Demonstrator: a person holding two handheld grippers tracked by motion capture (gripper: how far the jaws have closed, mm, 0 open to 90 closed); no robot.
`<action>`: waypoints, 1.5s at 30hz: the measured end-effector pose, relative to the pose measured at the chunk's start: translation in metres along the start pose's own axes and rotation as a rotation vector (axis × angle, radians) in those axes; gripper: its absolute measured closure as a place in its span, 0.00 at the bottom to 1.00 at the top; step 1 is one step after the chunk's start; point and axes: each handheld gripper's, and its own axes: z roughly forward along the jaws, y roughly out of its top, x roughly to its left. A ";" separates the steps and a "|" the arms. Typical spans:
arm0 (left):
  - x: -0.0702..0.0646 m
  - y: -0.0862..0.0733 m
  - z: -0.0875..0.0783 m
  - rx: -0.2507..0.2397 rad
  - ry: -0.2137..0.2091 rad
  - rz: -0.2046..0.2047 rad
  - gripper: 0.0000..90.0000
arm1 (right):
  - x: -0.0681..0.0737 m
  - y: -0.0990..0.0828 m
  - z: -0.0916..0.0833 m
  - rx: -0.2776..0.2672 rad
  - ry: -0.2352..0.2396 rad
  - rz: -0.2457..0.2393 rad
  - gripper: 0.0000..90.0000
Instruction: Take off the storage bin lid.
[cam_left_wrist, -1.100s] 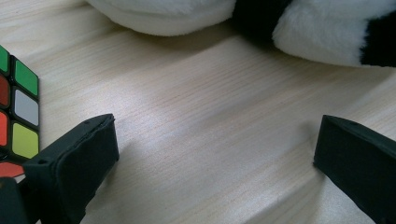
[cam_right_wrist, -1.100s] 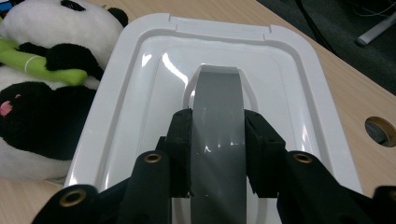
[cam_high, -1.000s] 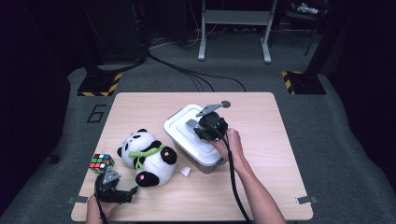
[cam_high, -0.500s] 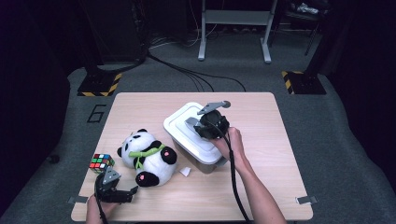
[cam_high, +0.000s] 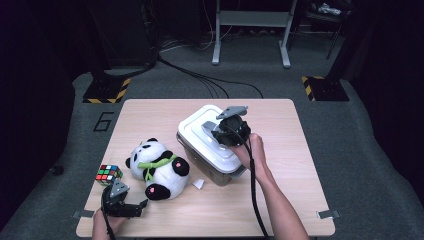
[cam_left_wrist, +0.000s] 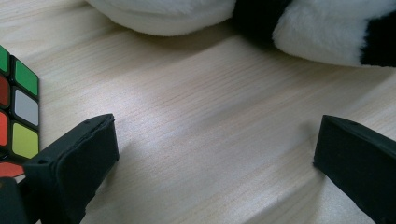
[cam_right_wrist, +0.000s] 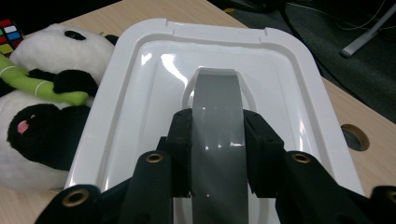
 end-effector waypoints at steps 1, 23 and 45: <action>0.000 0.000 0.000 0.000 0.000 0.000 0.00 | -0.001 0.000 -0.001 -0.001 -0.003 0.000 0.74; 0.000 0.000 0.000 0.000 0.000 0.000 0.00 | -0.019 -0.001 -0.018 -0.018 -0.048 0.015 0.74; 0.000 0.000 0.000 -0.003 0.001 0.003 0.00 | -0.053 -0.009 -0.045 -0.023 -0.142 0.044 0.74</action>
